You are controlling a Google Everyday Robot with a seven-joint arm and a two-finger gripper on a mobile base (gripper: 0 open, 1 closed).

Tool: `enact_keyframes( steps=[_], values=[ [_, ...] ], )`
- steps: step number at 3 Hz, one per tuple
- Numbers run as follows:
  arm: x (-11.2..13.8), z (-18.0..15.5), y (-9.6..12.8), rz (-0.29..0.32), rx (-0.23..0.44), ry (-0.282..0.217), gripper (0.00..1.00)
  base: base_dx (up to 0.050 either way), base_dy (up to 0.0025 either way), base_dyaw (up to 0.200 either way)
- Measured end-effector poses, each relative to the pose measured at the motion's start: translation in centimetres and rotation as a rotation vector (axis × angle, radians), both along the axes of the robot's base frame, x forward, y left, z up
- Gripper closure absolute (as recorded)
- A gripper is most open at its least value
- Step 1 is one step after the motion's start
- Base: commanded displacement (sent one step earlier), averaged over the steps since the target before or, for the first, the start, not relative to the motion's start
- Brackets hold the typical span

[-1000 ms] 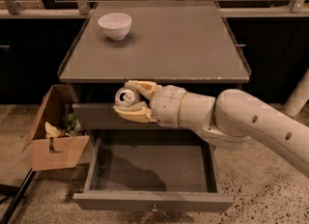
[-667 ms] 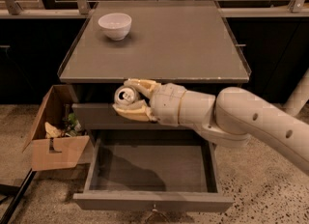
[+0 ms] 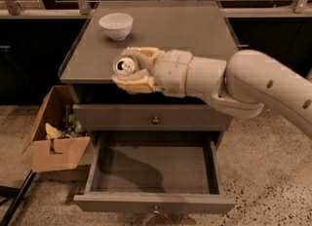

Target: Pick 7up can from middle drawer and place on counter

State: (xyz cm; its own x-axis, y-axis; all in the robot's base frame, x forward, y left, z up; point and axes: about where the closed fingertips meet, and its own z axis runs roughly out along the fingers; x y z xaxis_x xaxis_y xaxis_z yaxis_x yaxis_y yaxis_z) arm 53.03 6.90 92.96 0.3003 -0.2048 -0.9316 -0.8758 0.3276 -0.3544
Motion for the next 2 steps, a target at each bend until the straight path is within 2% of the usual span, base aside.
enact_keyframes(
  steps=[2],
  values=[
    [3.8,3.5,-0.1,-0.012,-0.020,-0.038,1.00,0.000,0.00000,0.000]
  ],
)
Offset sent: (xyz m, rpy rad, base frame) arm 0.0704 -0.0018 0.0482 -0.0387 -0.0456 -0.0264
